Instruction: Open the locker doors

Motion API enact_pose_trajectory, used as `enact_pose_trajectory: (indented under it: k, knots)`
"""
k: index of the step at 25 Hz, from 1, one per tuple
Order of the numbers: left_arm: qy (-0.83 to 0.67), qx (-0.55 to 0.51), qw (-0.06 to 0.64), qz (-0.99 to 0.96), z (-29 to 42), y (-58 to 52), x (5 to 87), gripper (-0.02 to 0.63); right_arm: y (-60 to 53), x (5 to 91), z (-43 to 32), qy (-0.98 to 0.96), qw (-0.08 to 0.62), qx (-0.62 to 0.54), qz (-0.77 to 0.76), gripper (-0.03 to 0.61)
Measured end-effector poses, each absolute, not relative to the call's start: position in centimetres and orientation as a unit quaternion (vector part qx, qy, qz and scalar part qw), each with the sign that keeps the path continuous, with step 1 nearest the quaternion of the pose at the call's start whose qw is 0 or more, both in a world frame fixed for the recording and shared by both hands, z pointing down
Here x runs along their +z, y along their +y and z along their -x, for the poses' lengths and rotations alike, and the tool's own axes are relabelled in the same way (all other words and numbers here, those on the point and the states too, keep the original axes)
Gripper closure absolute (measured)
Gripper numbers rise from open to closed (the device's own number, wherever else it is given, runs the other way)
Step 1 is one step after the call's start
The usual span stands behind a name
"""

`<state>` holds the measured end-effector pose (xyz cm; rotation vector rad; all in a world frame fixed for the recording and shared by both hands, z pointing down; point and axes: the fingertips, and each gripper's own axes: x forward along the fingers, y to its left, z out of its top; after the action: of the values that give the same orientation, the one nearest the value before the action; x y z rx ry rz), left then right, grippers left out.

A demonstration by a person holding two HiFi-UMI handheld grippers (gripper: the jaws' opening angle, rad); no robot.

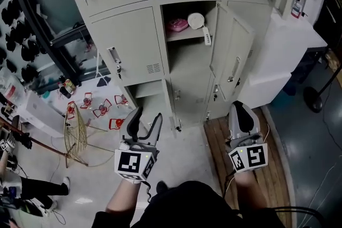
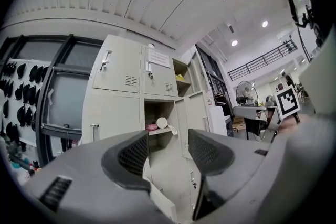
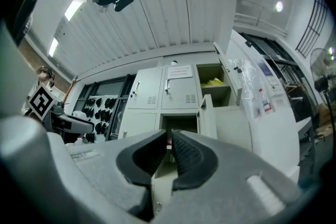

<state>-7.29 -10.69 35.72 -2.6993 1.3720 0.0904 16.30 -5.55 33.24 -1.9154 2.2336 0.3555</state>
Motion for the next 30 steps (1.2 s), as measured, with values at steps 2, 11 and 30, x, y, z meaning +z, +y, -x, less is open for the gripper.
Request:
enact_pose_trajectory:
  k: [2,11,30]
  knots:
    - [0.448,0.025,0.047,0.893,8.0,-11.0,35.6,0.38,-5.6,33.2,-15.6,0.747,0.087,0.117,0.649,0.565]
    - [0.45,0.039,0.049,0.891,12.0,-13.5,33.6,0.38,-7.9,33.5,-11.4,0.743,0.057,0.127,0.654,0.56]
    - [0.429,0.044,0.031,0.902,13.1,-14.3,34.1,0.38,-8.1,33.9,-9.7,0.738,0.039,0.125,0.662,0.56]
